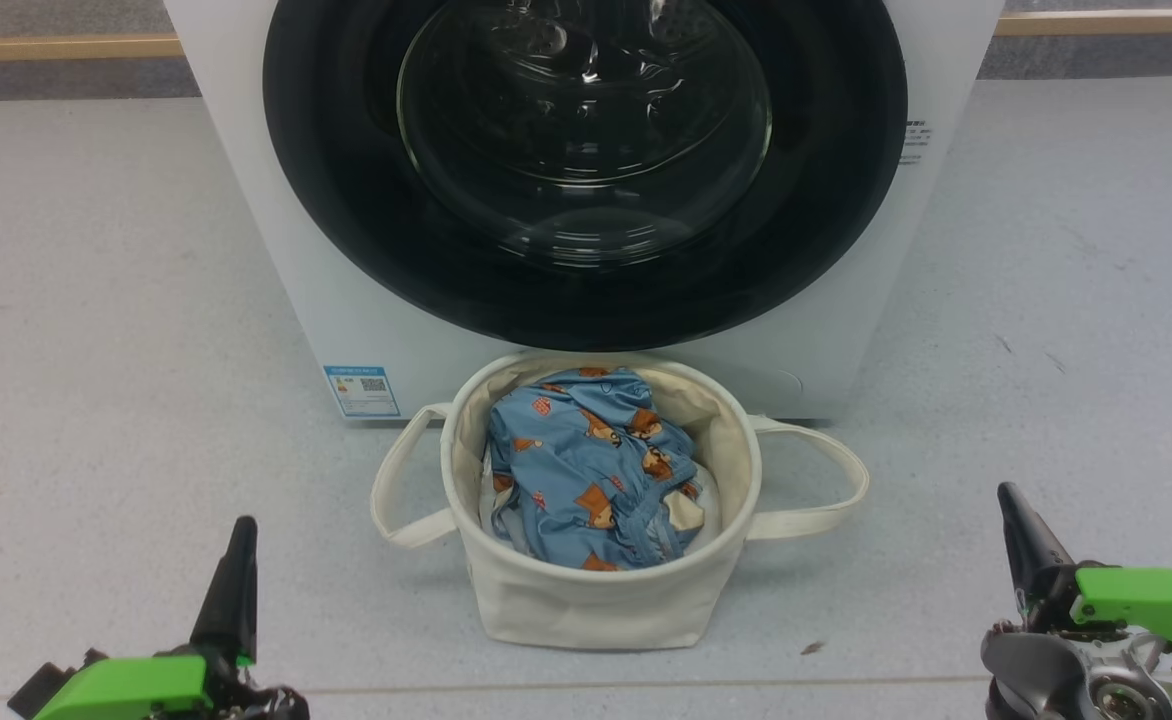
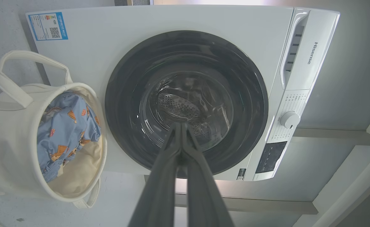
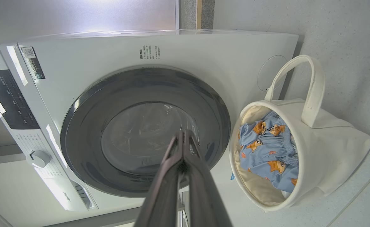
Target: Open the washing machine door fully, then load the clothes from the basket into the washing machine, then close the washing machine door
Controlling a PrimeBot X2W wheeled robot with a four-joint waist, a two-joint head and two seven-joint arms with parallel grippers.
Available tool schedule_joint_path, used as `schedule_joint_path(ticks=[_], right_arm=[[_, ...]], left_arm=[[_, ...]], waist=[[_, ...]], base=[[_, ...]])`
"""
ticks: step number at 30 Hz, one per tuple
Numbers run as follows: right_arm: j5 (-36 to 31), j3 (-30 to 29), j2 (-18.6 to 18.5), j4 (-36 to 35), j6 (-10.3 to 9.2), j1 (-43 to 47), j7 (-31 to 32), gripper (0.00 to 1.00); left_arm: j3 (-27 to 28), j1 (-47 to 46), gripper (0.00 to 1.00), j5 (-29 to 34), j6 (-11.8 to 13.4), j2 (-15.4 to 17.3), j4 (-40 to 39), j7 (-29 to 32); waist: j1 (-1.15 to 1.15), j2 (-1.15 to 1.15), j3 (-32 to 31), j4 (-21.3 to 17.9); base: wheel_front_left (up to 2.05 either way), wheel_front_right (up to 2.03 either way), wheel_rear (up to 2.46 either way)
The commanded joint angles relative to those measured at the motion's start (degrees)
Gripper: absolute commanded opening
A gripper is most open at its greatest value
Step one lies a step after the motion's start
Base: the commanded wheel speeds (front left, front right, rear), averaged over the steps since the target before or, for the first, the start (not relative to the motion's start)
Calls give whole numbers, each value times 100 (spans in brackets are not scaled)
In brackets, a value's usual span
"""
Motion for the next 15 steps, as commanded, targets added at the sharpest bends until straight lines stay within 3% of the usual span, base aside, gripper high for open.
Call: schedule_joint_path(ticks=[1, 15], right_arm=[[34, 92, -144, -196, 1, -138, -38, 0], [34, 92, -144, -196, 1, -138, -38, 0]], left_arm=[[192, -291, 0, 60, -45, 35, -214, 33], [194, -291, 0, 61, -45, 34, -214, 34]], waist=[[0, 0, 0, 0], [0, 0, 0, 0]], base=[[0, 0, 0], [0, 0, 0]])
